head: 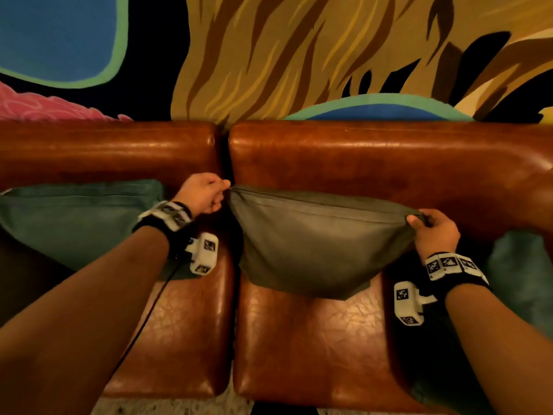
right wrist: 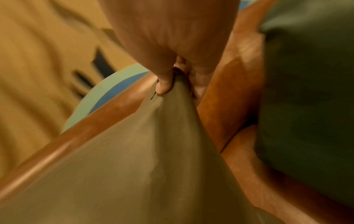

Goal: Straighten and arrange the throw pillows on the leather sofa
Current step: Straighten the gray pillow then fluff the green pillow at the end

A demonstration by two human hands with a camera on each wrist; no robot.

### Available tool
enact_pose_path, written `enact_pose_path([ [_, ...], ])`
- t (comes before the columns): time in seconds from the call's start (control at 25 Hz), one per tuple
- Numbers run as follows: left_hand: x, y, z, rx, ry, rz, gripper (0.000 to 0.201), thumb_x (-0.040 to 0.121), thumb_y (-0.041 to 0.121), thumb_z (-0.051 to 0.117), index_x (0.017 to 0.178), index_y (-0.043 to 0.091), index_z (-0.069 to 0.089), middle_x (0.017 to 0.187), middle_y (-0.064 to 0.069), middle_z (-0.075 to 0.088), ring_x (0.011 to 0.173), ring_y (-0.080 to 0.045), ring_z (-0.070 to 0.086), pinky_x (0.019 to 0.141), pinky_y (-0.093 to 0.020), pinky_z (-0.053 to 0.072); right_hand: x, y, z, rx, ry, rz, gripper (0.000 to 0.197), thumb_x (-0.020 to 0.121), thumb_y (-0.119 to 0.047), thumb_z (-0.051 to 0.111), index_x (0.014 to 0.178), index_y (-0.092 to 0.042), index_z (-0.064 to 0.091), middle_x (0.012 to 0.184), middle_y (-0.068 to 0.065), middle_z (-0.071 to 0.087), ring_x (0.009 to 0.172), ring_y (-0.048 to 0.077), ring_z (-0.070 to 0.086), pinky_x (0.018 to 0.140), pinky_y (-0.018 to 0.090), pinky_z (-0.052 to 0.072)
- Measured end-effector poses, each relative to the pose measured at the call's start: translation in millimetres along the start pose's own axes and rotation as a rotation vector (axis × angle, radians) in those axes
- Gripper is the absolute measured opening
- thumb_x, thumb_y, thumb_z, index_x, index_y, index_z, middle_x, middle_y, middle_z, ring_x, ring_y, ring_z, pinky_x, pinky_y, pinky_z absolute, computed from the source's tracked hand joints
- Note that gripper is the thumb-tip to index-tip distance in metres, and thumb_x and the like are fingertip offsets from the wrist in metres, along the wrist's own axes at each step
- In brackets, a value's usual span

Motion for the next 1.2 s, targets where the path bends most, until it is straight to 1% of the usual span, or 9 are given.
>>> enact_pose_path([
  [0.12,3,-15,-16,-0.016,0.139,-0.034,0.027,0.099,0.025,0.052,0.080,0.005,0.052,0.061,-0.012,0.047,0.036,-0.015,0.050,0.035,-0.016,0.034,4,0,0,-0.034,-0.018,-0.015,0.032,0.088,-0.024,0.070,0.114,-0.006,0.066,0.113,0.018,0.068,0.108,0.035,0.063,0.092,0.039,0.047],
  [0.2,3,-6,-21,0.237,0.290,0.062,0.036,0.094,0.042,0.057,0.106,0.007,0.055,0.083,-0.013,0.063,0.065,-0.022,0.062,0.056,-0.029,0.053,5,-4,4,-0.037,-0.027,-0.042,0.034,0.086,-0.026,0.071,0.113,-0.006,0.067,0.112,0.018,0.069,0.107,0.034,0.064,0.091,0.038,0.047],
  [0.32,4,11,24,0.732,-0.056,0.261,0.070,0.081,0.044,0.074,0.140,0.020,0.045,0.132,-0.007,0.056,0.121,-0.023,0.053,0.103,-0.034,0.042,6,-10,5,0.001,-0.077,-0.078,0.028,0.085,-0.025,0.073,0.105,-0.008,0.067,0.105,0.016,0.070,0.101,0.031,0.065,0.087,0.037,0.048],
  [0.48,-6,25,36,1.074,-0.214,0.469,0.036,0.092,0.039,0.060,0.112,0.010,0.066,0.111,-0.010,0.068,0.108,-0.028,0.062,0.094,-0.035,0.045,1,-9,0,-0.007,-0.169,-0.137,0.021,0.078,-0.028,0.080,0.089,-0.015,0.067,0.089,0.006,0.067,0.089,0.022,0.064,0.080,0.031,0.046],
  [0.68,2,17,10,1.549,-0.110,0.167,0.033,0.099,0.040,0.043,0.125,0.029,0.060,0.131,-0.001,0.061,0.126,-0.027,0.052,0.109,-0.049,0.033,-1,-39,15,-0.098,-0.142,-0.203,0.031,0.079,-0.035,0.078,0.092,-0.008,0.074,0.089,0.011,0.073,0.094,0.029,0.068,0.082,0.036,0.051],
  [0.8,-17,97,72,1.069,0.000,0.419,0.043,0.093,0.045,0.053,0.131,0.025,0.057,0.139,-0.004,0.058,0.131,-0.026,0.051,0.112,-0.043,0.036,-15,-98,26,-0.101,-0.126,-0.306,0.031,0.076,-0.039,0.079,0.090,-0.012,0.076,0.088,0.010,0.075,0.088,0.025,0.069,0.079,0.033,0.050],
  [0.96,-52,156,193,0.764,-0.286,0.581,0.042,0.079,0.042,0.075,0.111,0.015,0.068,0.120,-0.007,0.069,0.119,-0.027,0.061,0.096,-0.032,0.047,-51,-182,67,0.164,-0.473,-0.450,0.020,0.074,-0.034,0.081,0.085,-0.019,0.076,0.079,0.002,0.075,0.072,0.012,0.066,0.072,0.027,0.050],
  [1.08,-47,154,169,0.831,-0.270,0.629,0.025,0.084,0.031,0.072,0.101,0.013,0.075,0.101,-0.006,0.076,0.100,-0.021,0.068,0.088,-0.032,0.048,-17,-107,61,0.612,-0.410,-0.049,0.019,0.088,-0.033,0.066,0.100,-0.019,0.072,0.087,0.003,0.075,0.079,0.021,0.069,0.075,0.030,0.055],
  [1.2,-46,134,140,0.588,-0.494,0.470,0.025,0.088,0.024,0.070,0.112,0.018,0.074,0.106,0.001,0.076,0.100,-0.009,0.068,0.092,-0.023,0.050,-1,48,68,0.395,-0.253,0.386,0.041,0.092,-0.030,0.053,0.127,-0.009,0.060,0.100,-0.002,0.072,0.089,0.021,0.062,0.068,0.023,0.049],
])
Point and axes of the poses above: each hand's wrist, its own x-axis towards the middle knuckle, its own z-axis out of the palm, y = z × x, the point moved 10 cm from there along x, towards the middle knuckle
